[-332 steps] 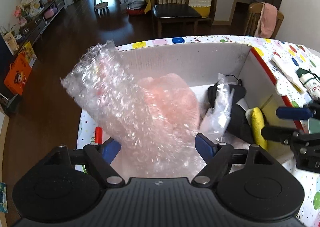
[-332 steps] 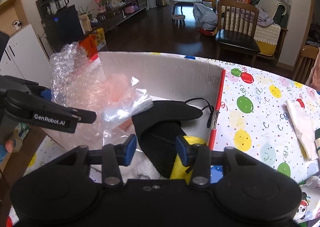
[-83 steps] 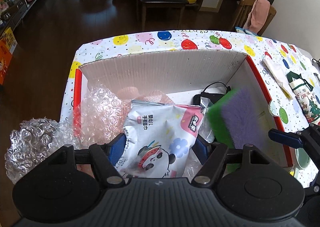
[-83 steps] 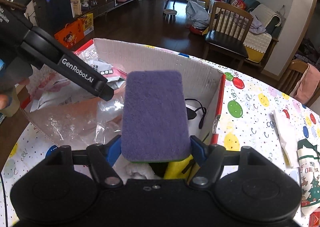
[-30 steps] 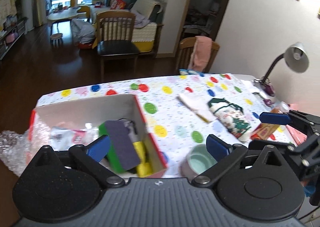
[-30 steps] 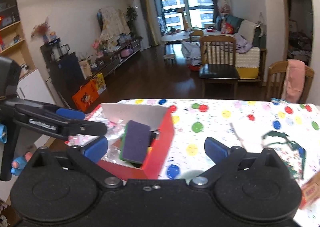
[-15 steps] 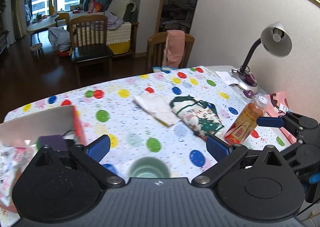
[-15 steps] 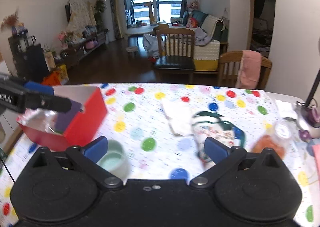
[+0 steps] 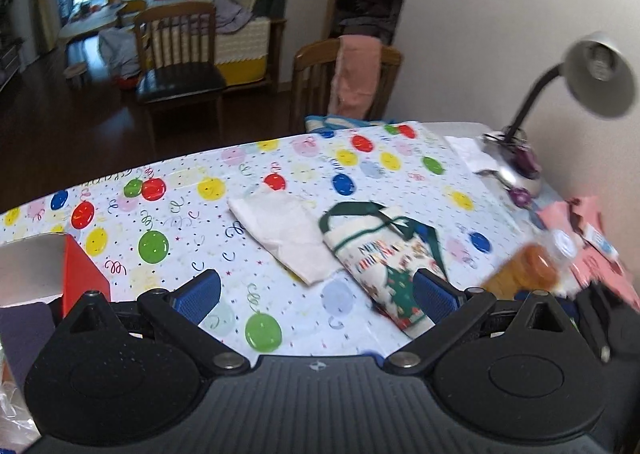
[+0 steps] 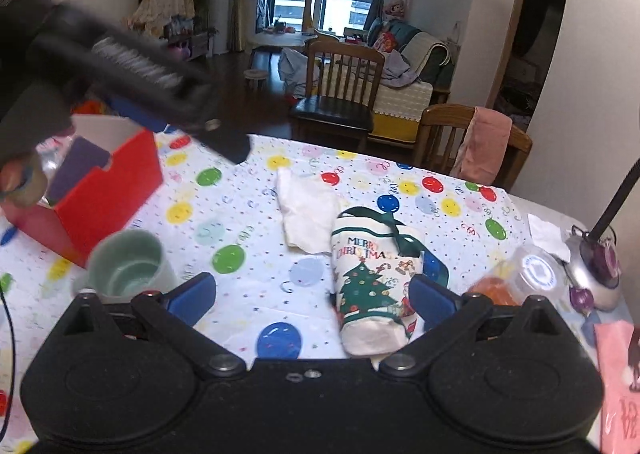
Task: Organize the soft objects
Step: 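Withdraw both grippers from the box toward the white cloth and Christmas tote, then grasp the white cloth with the left gripper while the right grasps the Christmas tote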
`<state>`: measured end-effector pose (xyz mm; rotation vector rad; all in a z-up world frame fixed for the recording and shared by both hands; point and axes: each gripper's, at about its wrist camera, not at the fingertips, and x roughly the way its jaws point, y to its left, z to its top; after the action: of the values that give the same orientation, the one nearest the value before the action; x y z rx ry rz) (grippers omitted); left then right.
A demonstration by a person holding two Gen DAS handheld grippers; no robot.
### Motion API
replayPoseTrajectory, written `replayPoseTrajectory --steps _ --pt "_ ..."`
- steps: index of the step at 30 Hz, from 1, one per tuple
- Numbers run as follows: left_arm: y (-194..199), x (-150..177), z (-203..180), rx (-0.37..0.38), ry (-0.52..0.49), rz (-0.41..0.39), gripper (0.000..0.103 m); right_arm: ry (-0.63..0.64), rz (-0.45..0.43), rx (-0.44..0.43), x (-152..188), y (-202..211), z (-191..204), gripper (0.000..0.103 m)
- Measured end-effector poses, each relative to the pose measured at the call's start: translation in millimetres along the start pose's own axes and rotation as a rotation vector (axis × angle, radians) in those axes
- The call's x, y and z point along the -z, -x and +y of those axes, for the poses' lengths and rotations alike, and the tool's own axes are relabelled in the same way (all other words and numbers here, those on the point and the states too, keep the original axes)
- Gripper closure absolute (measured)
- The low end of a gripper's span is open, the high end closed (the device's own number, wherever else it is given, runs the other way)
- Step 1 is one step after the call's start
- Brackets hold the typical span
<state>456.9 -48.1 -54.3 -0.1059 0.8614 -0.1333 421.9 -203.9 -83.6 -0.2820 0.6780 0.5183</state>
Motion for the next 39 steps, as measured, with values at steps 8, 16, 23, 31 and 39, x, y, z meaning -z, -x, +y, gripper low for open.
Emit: replayPoseTrajectory --steps 8,16,23,31,39 --pt "-62 -33 9 -0.060 0.052 0.071 0.000 0.053 0.037 0.056 -7 -56 9 0.000" --pt "-126 -51 26 -0.088 0.129 0.154 0.000 -0.015 0.105 0.150 -15 -116 -6 0.000" --pt "-172 -55 35 -0.129 0.154 0.193 0.000 -0.047 0.149 0.204 -11 -151 -19 0.000" --pt "-212 -51 44 -0.153 0.190 0.225 0.000 -0.082 0.168 0.278 -2 -175 -33 0.000" --pt "-236 -49 44 -0.164 0.204 0.222 0.001 -0.108 0.202 0.267 5 -188 -40 0.002"
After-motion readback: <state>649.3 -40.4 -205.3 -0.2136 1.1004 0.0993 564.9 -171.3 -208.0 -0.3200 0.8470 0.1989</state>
